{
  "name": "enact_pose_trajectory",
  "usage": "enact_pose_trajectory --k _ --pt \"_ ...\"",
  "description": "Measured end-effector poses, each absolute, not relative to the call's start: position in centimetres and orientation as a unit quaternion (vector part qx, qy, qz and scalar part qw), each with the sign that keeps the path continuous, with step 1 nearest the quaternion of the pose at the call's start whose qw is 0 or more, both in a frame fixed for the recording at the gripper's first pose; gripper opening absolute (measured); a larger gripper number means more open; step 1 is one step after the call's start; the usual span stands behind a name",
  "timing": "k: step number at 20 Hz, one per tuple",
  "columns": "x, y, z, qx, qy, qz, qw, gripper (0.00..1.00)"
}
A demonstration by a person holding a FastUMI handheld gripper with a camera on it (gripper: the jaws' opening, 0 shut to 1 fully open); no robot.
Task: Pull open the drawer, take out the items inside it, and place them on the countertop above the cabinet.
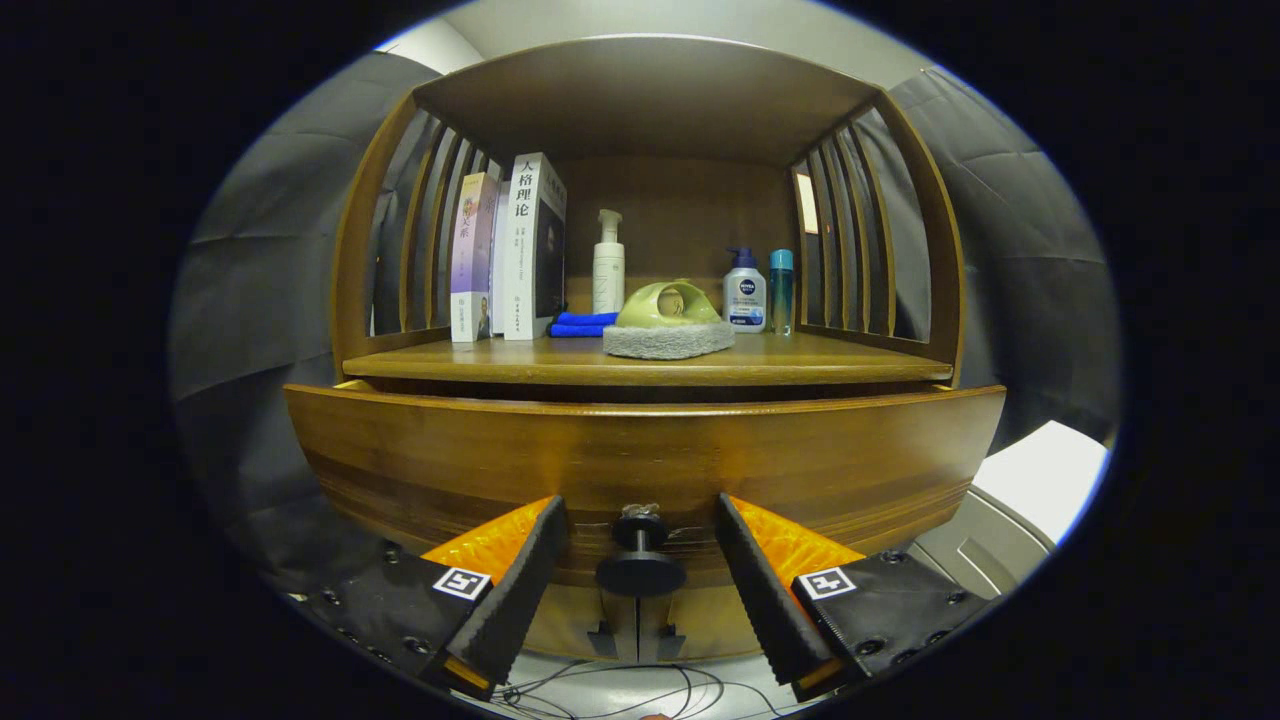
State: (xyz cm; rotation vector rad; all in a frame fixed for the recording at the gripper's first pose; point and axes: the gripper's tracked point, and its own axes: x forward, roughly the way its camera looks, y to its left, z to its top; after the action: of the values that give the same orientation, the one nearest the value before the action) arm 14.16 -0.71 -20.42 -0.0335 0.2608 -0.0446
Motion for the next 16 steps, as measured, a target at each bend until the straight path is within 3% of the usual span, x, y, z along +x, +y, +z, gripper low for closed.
enact_pose_trajectory --k 16 --pt "18.8 -0.7 -20.8 -0.008 0.137 -0.029 0.99 0.96"
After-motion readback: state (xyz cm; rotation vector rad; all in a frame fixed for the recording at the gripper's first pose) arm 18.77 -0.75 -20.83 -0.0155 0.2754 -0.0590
